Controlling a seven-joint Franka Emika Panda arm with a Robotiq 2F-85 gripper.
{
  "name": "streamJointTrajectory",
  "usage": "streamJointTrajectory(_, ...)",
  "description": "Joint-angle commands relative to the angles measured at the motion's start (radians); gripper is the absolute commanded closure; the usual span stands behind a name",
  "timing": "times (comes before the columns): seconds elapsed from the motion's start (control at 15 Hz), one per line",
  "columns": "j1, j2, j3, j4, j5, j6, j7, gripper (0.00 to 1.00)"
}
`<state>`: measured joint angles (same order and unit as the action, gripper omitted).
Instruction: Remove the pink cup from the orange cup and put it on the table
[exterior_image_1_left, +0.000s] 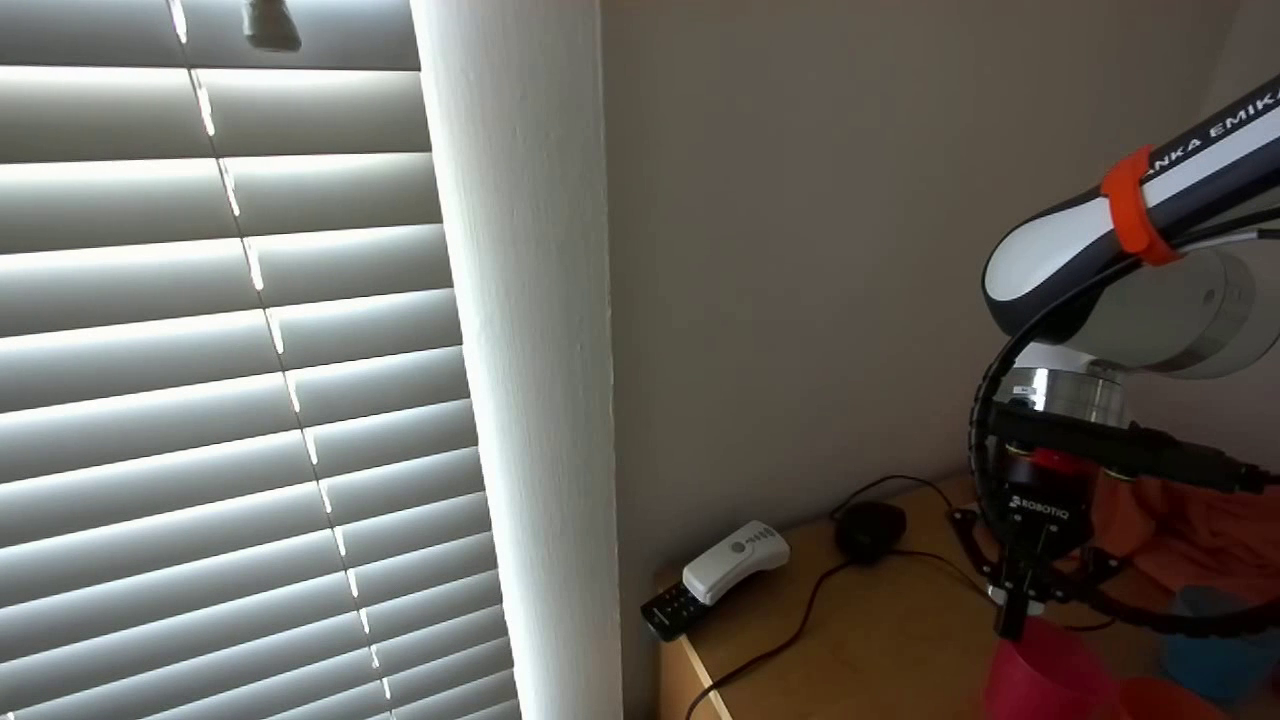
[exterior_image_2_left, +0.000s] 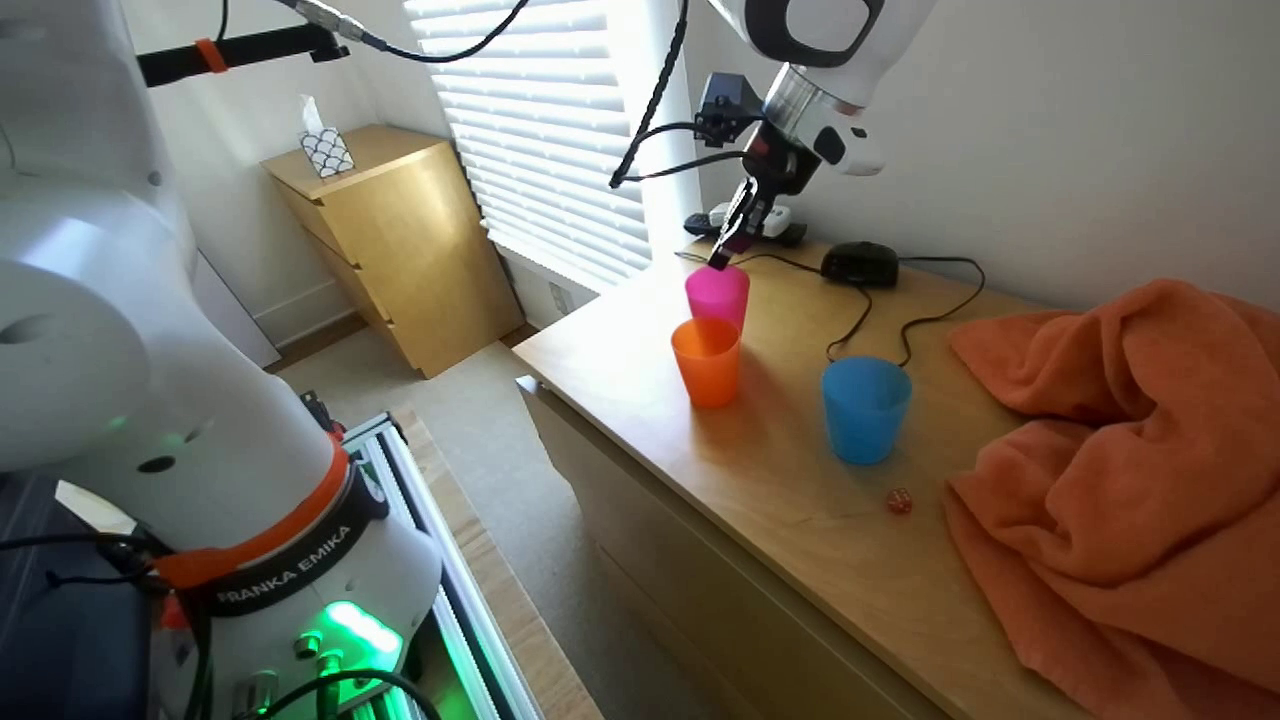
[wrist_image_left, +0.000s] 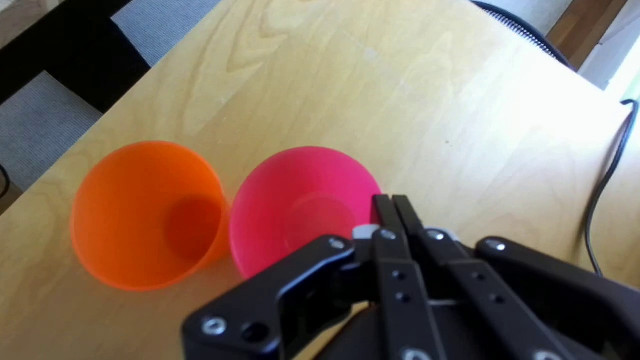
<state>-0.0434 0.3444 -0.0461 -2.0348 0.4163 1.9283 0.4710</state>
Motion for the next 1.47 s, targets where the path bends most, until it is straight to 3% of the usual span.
streamJointTrajectory(0.0,0.012,0.027,-0.009,0.015,0.011,0.024,0.034,0.99)
streamJointTrajectory(0.13,0.013,0.036,-0.009,0.021,0.008,0.024,0.046,0.99)
streamJointTrajectory(0.2,0.014,0.039,-0.01,0.023,0.008,0.026,0.054,0.72)
streamJointTrajectory(0.4,0.015,0.034,-0.011,0.025,0.01,0.029,0.067,0.58)
streamJointTrajectory(0.67,0.033,-0.035,-0.019,-0.007,-0.035,0.056,0.094,0.27)
streamJointTrajectory(0.87,0.044,-0.157,-0.023,-0.091,-0.095,0.105,0.078,0.05)
streamJointTrajectory(0.93,0.045,-0.189,-0.021,-0.113,-0.108,0.119,0.069,0.0)
streamJointTrajectory(1.4,0.038,-0.424,0.005,-0.275,-0.218,0.247,0.106,0.0)
